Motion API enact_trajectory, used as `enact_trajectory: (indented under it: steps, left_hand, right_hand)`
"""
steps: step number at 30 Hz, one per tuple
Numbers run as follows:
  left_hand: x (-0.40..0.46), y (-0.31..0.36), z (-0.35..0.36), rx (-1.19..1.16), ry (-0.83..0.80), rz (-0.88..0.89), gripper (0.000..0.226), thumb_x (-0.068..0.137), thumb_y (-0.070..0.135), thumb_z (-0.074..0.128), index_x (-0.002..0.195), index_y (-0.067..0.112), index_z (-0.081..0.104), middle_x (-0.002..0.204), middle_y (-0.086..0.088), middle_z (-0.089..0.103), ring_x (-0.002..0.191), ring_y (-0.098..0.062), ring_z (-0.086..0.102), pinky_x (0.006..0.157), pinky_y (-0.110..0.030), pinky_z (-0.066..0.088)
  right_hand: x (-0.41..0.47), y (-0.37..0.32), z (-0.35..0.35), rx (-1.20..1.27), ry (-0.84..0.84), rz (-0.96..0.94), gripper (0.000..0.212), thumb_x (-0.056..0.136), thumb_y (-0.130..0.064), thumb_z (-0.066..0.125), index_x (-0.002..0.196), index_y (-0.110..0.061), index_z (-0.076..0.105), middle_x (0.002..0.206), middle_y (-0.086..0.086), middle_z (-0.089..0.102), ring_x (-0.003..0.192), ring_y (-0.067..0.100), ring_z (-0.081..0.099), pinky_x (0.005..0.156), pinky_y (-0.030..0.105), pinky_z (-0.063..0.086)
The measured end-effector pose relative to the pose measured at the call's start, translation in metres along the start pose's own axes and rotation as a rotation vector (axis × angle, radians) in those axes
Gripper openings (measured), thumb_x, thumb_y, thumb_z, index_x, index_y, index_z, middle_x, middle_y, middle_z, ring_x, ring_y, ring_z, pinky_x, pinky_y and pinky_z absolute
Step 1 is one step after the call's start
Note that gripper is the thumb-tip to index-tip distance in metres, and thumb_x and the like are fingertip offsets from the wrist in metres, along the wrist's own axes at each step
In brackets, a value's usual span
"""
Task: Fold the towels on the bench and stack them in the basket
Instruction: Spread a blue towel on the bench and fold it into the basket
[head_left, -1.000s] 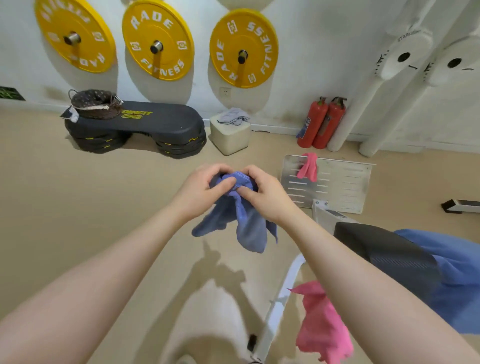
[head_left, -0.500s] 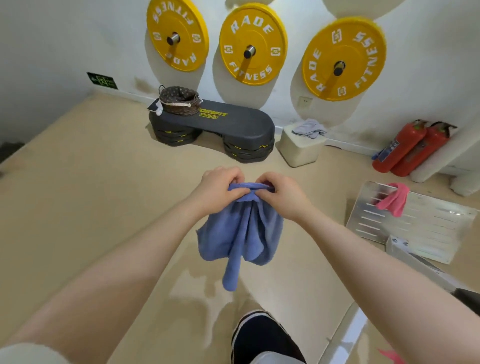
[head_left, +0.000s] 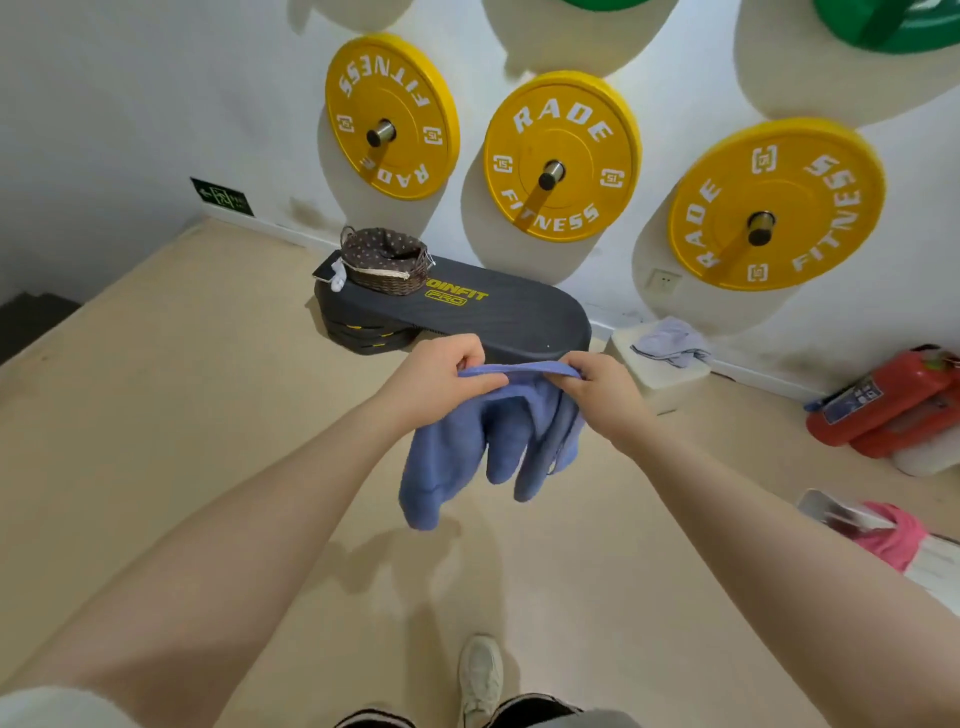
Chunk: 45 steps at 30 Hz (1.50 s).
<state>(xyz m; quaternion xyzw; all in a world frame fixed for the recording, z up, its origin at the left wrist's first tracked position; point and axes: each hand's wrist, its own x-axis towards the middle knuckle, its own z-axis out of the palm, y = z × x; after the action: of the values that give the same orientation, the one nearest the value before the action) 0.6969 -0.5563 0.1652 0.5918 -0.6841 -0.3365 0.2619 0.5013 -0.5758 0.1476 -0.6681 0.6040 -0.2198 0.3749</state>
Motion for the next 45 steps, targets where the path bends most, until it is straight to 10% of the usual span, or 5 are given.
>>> enact_trajectory:
  steps: [9,19,25,41,45]
  left_hand:
    - [0.158,-0.077,-0.059,-0.034,0.039,0.027,0.036,0.088,0.023,0.057,0.061,0.017,0.034,0.057,0.005,0.034,0.055,-0.011,0.031,0.052,-0.021,0.025]
    - [0.351,-0.151,-0.109,-0.083,-0.149,0.070,0.027,0.090,0.027,0.056,0.073,0.006,0.051,0.070,-0.008,0.047,0.067,-0.016,0.040,0.062,-0.030,0.031]
    - [0.428,-0.164,-0.093,0.203,-0.383,0.165,0.041,0.089,0.029,0.058,0.056,0.023,0.034,0.055,0.004,0.040,0.060,-0.016,0.038,0.055,-0.027,0.027]
    - [0.584,-0.203,-0.004,0.202,-0.416,-0.041,0.040,0.087,0.026,0.059,0.055,0.025,0.033,0.055,0.007,0.039,0.054,-0.007,0.035,0.055,-0.023,0.029]
    - [0.626,-0.251,0.039,0.255,-0.371,-0.030,0.040,0.088,0.028,0.057,0.058,0.029,0.030,0.056,0.008,0.040,0.056,-0.011,0.038,0.056,-0.029,0.029]
  right_hand:
    - [0.151,-0.023,0.008,-0.129,0.087,-0.006,0.033,0.086,0.001,0.041,0.109,-0.015,0.057,0.094,0.001,0.060,0.086,0.017,0.053,0.074,0.021,0.037]
    - [0.306,-0.032,0.015,-0.012,0.289,0.128,0.017,0.092,-0.012,0.053,0.088,-0.006,0.068,0.078,0.004,0.061,0.069,0.004,0.050,0.060,0.006,0.036]
    - [0.375,-0.009,-0.002,0.031,0.440,0.321,0.017,0.094,-0.014,0.046,0.092,-0.010,0.063,0.077,0.000,0.058,0.080,0.018,0.049,0.072,0.026,0.035]
    - [0.546,0.133,-0.054,-0.067,-0.096,0.418,0.016,0.094,-0.014,0.043,0.080,-0.011,0.050,0.078,0.003,0.053,0.080,0.021,0.044,0.057,0.012,0.032]
    - [0.595,0.194,-0.029,-0.152,-0.052,0.426,0.014,0.092,-0.010,0.042,0.086,-0.013,0.054,0.088,0.006,0.058,0.082,0.023,0.046,0.059,0.028,0.024]
